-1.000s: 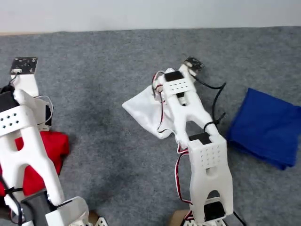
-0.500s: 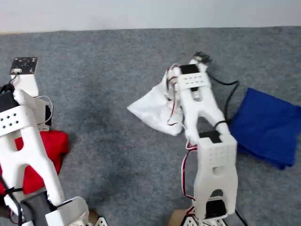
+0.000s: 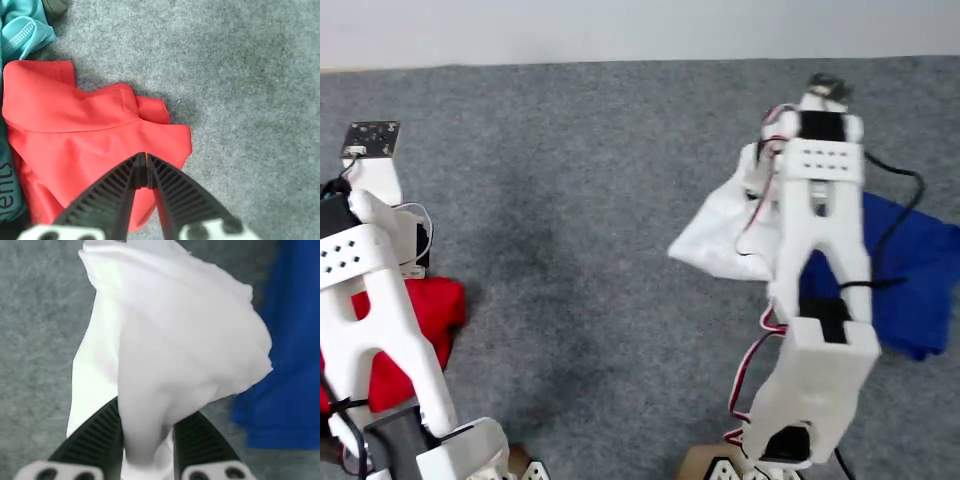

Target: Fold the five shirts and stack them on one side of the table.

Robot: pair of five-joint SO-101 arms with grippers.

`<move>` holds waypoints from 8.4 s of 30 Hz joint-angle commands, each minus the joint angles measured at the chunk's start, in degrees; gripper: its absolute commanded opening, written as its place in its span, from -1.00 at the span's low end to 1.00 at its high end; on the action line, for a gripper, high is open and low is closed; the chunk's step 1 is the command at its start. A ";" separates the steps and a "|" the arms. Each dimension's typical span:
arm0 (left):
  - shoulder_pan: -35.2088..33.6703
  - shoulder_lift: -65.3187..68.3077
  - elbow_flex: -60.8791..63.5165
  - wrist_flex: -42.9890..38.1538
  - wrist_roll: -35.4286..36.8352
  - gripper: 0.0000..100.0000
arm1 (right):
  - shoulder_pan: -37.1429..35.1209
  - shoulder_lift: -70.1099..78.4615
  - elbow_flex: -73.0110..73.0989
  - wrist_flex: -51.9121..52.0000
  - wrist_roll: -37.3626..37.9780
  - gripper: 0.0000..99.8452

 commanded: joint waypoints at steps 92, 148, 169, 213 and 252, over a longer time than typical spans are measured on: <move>-0.18 -1.93 -0.22 1.93 -0.53 -0.99 | 31.08 13.58 -12.04 4.00 42.29 -0.79; -0.18 -1.93 0.92 1.41 -0.53 -0.99 | 27.21 49.54 -58.81 -3.47 45.45 -0.82; 0.00 -2.46 0.84 1.85 -0.53 -0.99 | 24.75 37.32 -67.34 12.35 44.04 -0.82; -16.62 -11.78 39.96 -34.20 -27.25 -0.55 | 24.40 -37.41 31.82 12.70 35.25 -0.82; 35.87 -11.96 -19.38 -9.32 6.68 -0.99 | 24.40 -49.98 43.52 12.79 35.16 -0.82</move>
